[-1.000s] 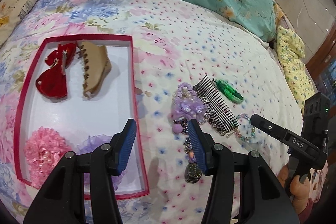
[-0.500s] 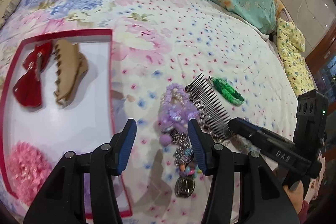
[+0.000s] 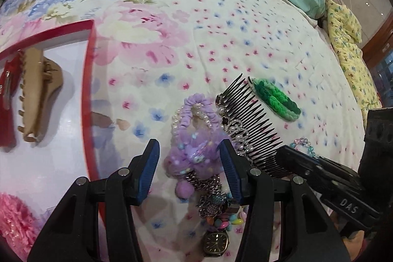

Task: Organize jewelry
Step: 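Grasp the lilac scrunchie with the left tool while the right tool grasps the black comb, then carry the scrunchie with the left tool while the right tool carries the comb into the tray, then release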

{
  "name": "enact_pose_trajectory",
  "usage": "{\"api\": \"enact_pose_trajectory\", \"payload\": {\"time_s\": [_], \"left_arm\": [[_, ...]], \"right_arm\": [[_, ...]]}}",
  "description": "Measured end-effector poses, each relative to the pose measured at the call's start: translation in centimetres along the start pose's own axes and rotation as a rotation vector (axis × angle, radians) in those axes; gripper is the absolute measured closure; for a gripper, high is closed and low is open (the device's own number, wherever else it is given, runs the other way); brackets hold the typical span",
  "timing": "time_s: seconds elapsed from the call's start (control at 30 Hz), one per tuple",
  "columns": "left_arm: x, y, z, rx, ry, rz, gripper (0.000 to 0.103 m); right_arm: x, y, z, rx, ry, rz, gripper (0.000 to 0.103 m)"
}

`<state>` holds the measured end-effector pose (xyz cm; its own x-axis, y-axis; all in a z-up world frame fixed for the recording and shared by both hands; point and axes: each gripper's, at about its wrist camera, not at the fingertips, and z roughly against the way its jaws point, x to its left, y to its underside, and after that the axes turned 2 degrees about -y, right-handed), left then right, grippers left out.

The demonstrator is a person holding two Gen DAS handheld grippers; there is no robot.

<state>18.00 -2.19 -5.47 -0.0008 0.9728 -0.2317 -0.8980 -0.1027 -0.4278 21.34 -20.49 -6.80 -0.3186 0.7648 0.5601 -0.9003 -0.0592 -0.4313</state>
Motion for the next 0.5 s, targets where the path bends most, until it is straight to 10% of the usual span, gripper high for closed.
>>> {"api": "enact_pose_trajectory", "payload": {"time_s": [0.17, 0.5], "left_arm": [[-0.7, 0.1, 0.6, -0.023, 0.011, -0.032, 0.080], [0.5, 1.5, 4.8, -0.108, 0.066, 0.014, 0.083]], "right_arm": [[-0.1, -0.1, 1.4, -0.036, -0.018, -0.019, 0.100], [-0.2, 0.5, 4.0, -0.086, -0.051, -0.054, 0.102]]}}
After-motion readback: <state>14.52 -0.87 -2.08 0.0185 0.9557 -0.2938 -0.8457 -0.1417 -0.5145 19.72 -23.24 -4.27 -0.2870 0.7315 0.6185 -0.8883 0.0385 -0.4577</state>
